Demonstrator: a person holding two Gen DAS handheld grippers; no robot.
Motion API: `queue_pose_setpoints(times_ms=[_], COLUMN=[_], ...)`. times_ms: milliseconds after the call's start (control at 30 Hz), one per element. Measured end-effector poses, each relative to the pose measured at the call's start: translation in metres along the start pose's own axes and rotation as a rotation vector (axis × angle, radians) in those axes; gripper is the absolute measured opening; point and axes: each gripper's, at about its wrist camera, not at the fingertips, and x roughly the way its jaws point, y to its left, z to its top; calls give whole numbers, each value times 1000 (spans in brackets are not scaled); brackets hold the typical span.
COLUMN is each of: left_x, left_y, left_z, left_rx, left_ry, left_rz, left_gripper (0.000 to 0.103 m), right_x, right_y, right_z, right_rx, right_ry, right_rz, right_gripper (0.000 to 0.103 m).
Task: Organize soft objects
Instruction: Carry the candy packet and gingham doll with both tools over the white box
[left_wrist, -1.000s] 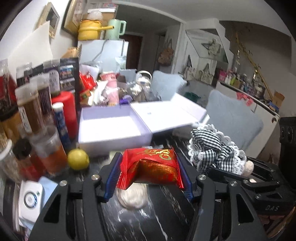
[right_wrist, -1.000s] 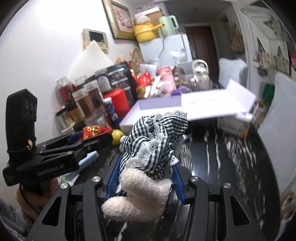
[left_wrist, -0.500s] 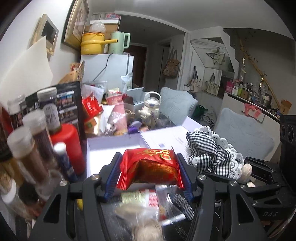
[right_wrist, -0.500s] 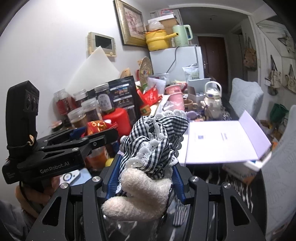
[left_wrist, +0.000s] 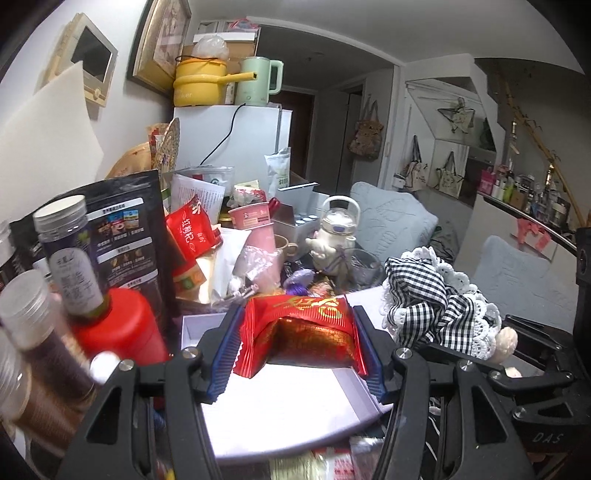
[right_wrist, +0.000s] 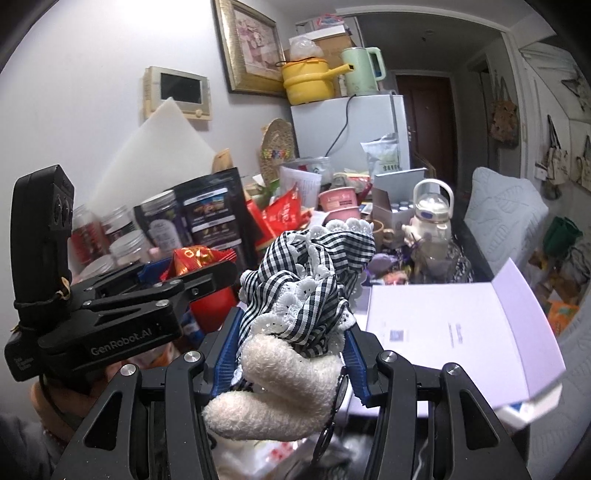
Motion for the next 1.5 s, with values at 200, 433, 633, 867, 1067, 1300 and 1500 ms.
queue_pose_setpoints(times_ms=[200,433,633,867,1067,1300,1500], left_x=[34,63,83,112,138,161,173], left_y=[3,19,34,48,59,67,71], left_z=[13,25,22,11,0,-13,-23], left_rx=[7,-16,-15,-16,-26,-34,-32], left_ry=[-7,-6,25,83,152,234,303], left_rz=[48,93,155,194,223,247,261], left_gripper=[57,57,57,57,57,57,58], right_x=[30,65,92,125,155,180,192], right_y=[-13,-27,-32,-39,-50,-59,-63], right_z=[20,37,40,33,19,6,-2], right_rx=[1,13,28,35,62,106,106], right_ry=[0,7,34,100,178,255,297], right_rz=[-2,-4,11,1,-11,1,-29], right_gripper=[50,50,50,50,50,51,51])
